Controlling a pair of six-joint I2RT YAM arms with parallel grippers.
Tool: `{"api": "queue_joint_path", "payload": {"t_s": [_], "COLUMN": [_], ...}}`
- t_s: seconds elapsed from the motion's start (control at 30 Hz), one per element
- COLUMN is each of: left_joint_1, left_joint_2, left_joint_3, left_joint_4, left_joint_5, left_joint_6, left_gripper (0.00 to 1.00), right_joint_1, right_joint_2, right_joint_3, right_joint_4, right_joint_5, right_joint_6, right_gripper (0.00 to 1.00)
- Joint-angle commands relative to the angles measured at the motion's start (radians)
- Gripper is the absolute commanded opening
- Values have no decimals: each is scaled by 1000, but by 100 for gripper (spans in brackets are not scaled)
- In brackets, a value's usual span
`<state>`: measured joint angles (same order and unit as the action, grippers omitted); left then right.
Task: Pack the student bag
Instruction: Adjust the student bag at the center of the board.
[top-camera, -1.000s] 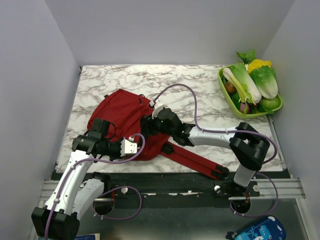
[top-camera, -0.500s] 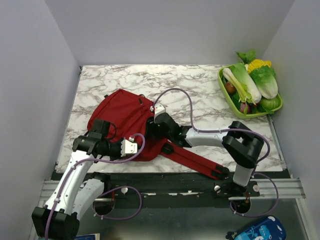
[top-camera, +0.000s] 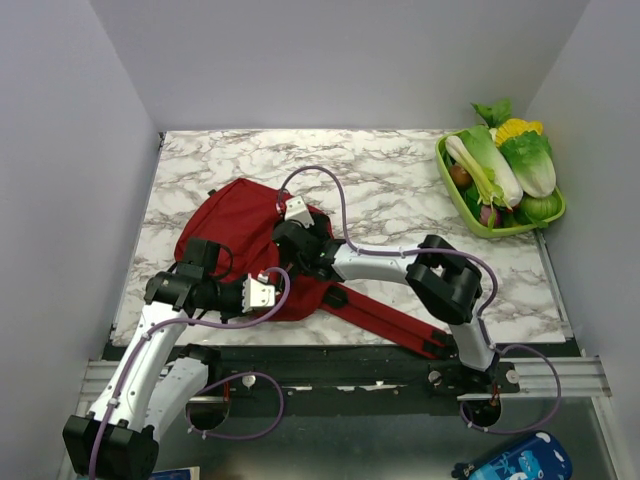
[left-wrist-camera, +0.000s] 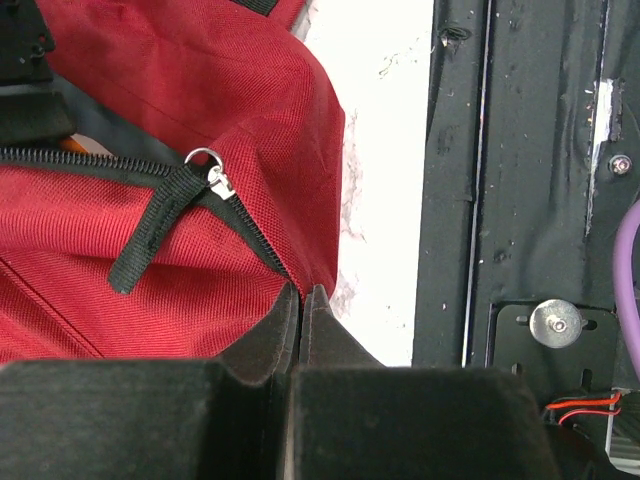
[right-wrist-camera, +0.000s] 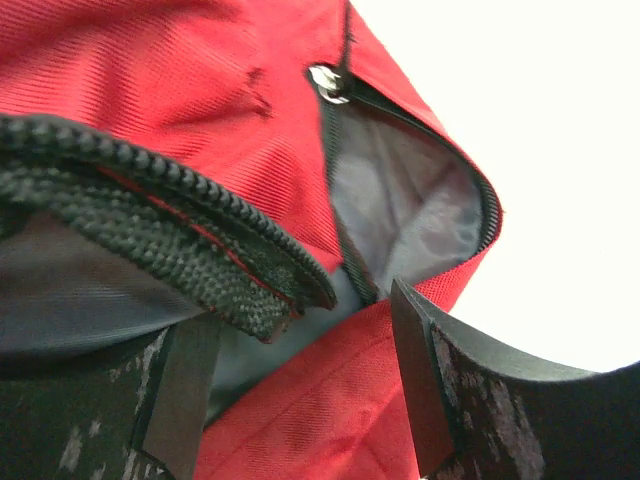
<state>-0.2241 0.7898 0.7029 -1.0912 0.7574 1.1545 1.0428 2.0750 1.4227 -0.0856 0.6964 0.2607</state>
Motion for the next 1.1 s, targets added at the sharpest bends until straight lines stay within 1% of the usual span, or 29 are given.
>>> {"api": "queue_joint_path", "payload": {"t_s": [0.0,0.2,0.3,0.37,0.47,0.5,0.57,0.6,0.67,0.7,0.77,0.8,0.87,0.97,1.07], "left_joint_1": [-9,-11,-11,-11,-11,-11,-12,-12,-12,-12,-12,-12,-14,-15,-17], "left_joint_2": [-21,-21,-21,-23,-23,-23,-23,-26,-26,-27,-30,-29,-29,-29,-34], "left_joint_3": [-11,-8,-6,-6,-6,-5,-6,-9,-14,-16,-16,-14,-13,-10,-11], "left_joint_4": [-49,-49,-55,-59,-59,-59,-59,-59,-59,-58,-56,-53,-53,-53,-55], "left_joint_5": [48,46,46,45,40,40,40,39,39,40,43,45,45,40,33], "left_joint_6": [-1,-1,-1,5,5,5,10,8,10,10,8,5,4,2,2], "left_gripper": [2,2,2,2,2,2,2,2,2,2,2,2,2,2,2], "right_joint_1": [0,2,6,11,13,13,13,13,13,13,13,13,11,13,11], "right_joint_2": [31,42,60,45,17,10,-30,-48,-99,-113,-148,-159,-187,-219,-309], "right_joint_3": [-1,25,79,65,27,16,-33,-57,-120,-134,-171,-177,-192,-212,-296], "right_joint_4": [-178,-204,-292,-293,-286,-284,-284,-279,-261,-258,-249,-249,-244,-230,-175], "right_joint_5": [204,235,252,253,230,223,213,210,204,203,199,193,175,121,43], "right_joint_6": [98,127,173,179,180,183,198,215,221,225,235,241,245,241,242], "right_gripper": [75,75,73,73,69,64,56,49,41,32,23,14,9,7,2]}}
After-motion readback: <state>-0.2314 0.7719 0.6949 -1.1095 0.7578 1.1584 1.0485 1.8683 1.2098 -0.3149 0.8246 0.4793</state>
